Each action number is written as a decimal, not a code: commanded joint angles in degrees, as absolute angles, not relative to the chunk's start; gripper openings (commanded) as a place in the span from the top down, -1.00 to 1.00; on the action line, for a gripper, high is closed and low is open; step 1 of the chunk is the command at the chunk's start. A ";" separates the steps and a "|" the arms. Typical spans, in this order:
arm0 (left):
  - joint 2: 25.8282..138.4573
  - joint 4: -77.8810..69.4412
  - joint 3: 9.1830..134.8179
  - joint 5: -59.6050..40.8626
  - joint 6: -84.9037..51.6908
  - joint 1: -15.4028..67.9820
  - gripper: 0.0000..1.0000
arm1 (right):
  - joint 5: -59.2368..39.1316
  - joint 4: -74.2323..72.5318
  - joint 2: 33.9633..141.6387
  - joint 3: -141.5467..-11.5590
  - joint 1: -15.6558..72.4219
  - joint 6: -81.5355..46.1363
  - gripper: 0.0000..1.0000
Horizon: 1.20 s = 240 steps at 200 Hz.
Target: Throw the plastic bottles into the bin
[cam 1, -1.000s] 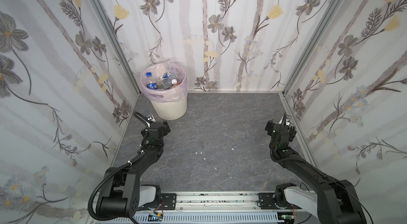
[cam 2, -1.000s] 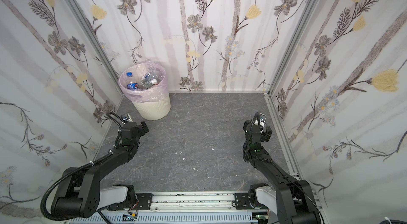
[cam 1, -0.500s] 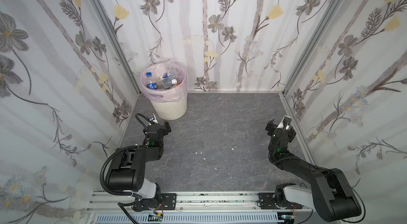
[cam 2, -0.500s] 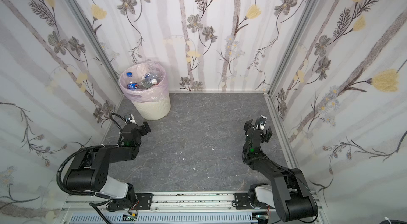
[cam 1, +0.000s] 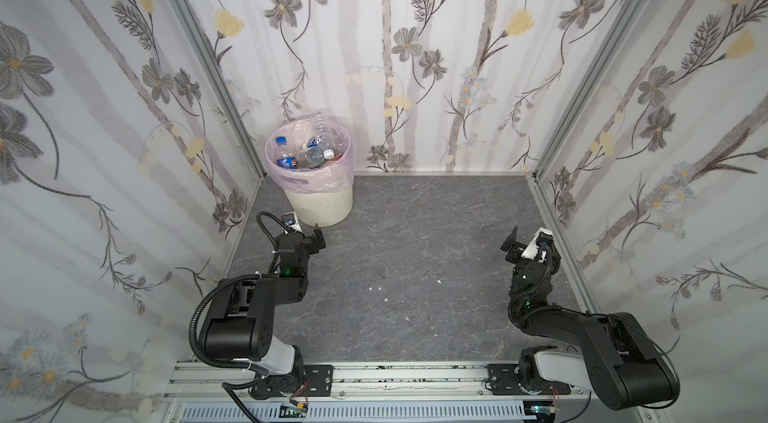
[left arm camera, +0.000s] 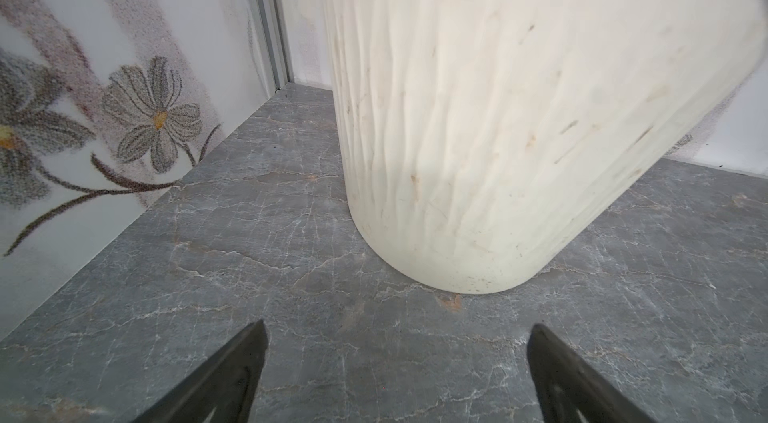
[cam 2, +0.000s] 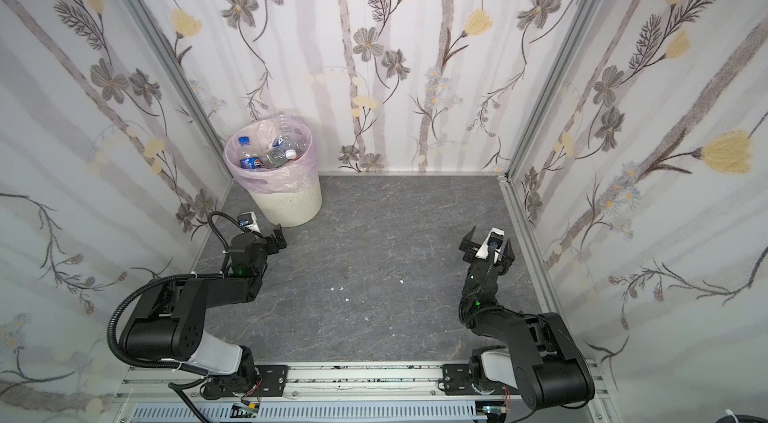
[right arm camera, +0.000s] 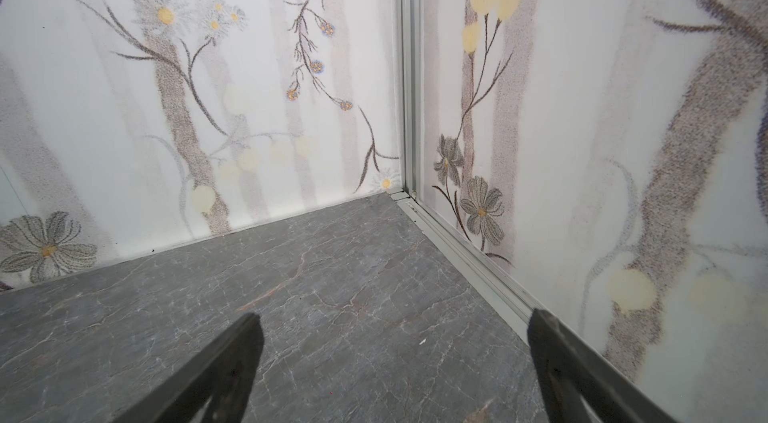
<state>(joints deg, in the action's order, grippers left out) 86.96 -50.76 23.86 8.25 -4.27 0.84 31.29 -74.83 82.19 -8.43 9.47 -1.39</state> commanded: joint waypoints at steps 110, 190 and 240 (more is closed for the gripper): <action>89.85 -71.83 15.51 5.24 -3.35 1.42 -1.00 | 27.48 -78.25 82.79 -8.84 9.23 0.12 -0.99; 90.46 -76.43 13.31 4.69 -3.54 1.16 -1.00 | 16.85 -79.79 86.97 -9.46 3.72 -3.09 -0.99; 91.20 -84.81 9.62 3.97 -6.34 -1.16 -1.00 | 15.76 -75.81 85.61 -10.36 2.37 -4.57 -0.99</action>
<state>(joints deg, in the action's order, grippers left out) 90.50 -78.15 9.02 5.02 -4.91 -0.51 17.65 -75.26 85.93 -9.74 2.50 -4.03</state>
